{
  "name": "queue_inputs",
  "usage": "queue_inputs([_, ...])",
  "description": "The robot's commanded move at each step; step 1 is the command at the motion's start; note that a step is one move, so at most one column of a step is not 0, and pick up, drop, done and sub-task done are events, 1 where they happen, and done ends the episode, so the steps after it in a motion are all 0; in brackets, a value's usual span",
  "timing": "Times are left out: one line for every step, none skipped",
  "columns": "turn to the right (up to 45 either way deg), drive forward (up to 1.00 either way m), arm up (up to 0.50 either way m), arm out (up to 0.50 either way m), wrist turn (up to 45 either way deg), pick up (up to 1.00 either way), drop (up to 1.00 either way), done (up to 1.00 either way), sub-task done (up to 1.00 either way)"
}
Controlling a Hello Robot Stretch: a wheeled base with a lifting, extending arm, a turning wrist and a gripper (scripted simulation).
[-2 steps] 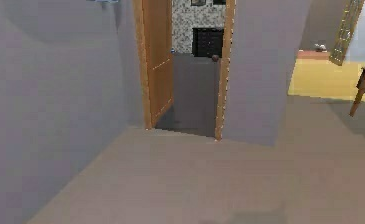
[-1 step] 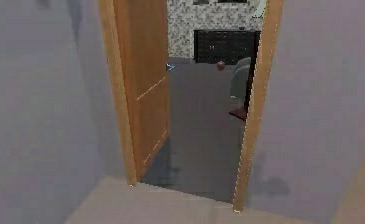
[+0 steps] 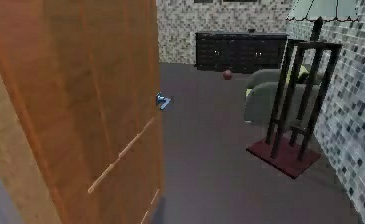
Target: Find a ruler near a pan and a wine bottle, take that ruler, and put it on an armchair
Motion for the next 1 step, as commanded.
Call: queue_inputs([12.0,0.00,0.00,0.00,0.0,0.00,0.00,0.00,0.00])
